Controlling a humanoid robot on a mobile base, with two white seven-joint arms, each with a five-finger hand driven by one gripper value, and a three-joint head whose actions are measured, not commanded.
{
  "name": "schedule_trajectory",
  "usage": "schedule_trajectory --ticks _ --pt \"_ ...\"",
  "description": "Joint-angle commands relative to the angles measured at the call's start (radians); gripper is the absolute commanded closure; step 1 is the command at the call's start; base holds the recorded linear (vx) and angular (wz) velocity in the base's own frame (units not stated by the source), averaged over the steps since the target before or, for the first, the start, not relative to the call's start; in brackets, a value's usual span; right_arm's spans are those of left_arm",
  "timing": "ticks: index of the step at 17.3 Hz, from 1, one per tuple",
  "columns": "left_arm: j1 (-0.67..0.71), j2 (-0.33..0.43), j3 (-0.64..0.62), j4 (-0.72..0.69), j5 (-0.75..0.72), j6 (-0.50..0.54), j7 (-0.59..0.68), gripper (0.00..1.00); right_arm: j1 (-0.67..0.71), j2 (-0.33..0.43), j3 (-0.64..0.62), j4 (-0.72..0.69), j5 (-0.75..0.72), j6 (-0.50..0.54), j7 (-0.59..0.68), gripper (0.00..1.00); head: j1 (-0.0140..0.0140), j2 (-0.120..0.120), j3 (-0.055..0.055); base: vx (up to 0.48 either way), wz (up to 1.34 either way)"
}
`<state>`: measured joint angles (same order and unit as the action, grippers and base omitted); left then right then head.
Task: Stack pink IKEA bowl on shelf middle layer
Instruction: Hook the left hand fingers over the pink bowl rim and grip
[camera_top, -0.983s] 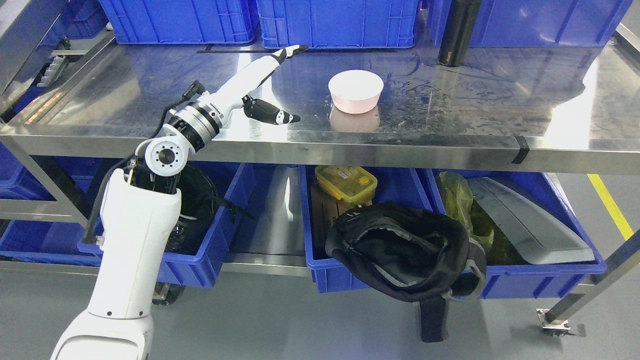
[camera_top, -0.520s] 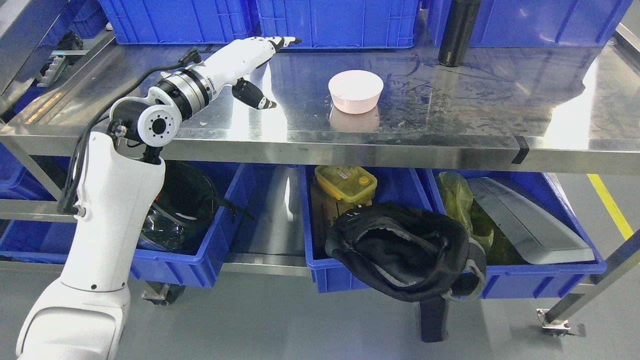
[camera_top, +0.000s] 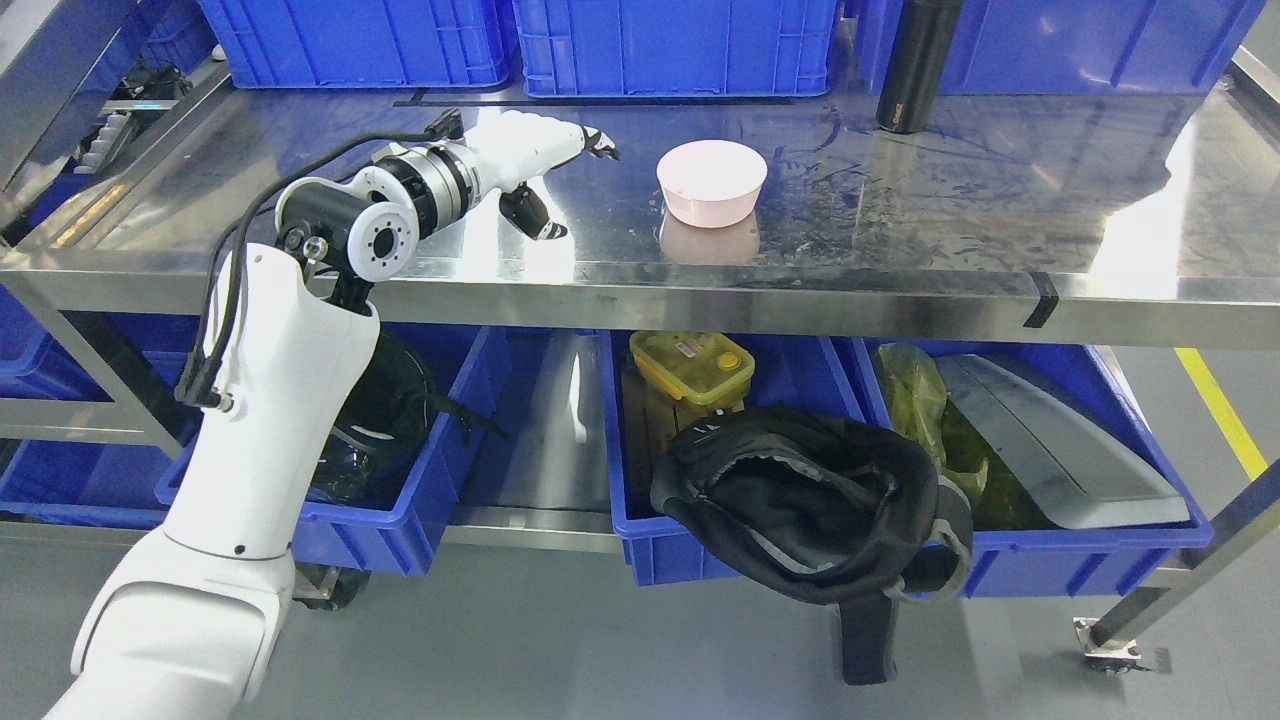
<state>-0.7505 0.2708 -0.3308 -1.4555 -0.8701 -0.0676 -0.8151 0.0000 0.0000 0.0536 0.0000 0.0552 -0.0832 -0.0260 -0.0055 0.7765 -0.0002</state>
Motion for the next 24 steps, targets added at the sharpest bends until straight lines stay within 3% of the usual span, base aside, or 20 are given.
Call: schedule_trajectory --ticks 1,8,14,24 --pt "-0.061 -0.131 -0.044 0.179 -0.037 -0.006 -0.001 0.32 0.023 -0.017 0.0 -0.017 -0.001 0.0 0.0 0.0 0.0 0.0 0.0 0.0 0.0" --pt "-0.092 -0.171 -0.051 0.319 -0.087 -0.014 0.022 0.33 0.023 -0.017 0.0 -0.017 0.0 0.0 0.0 0.0 0.0 0.0 0.0 0.0 0.0" --pt "-0.147 -0.249 -0.05 0.435 -0.087 -0.069 0.047 0.34 0.023 -0.017 0.0 -0.017 0.0 0.0 0.0 0.0 0.0 0.0 0.0 0.0 0.0" --pt "-0.171 -0.253 -0.051 0.532 -0.133 -0.066 0.048 0.37 0.023 -0.017 0.0 -0.017 0.0 0.0 0.0 0.0 0.0 0.0 0.0 0.0 0.0"
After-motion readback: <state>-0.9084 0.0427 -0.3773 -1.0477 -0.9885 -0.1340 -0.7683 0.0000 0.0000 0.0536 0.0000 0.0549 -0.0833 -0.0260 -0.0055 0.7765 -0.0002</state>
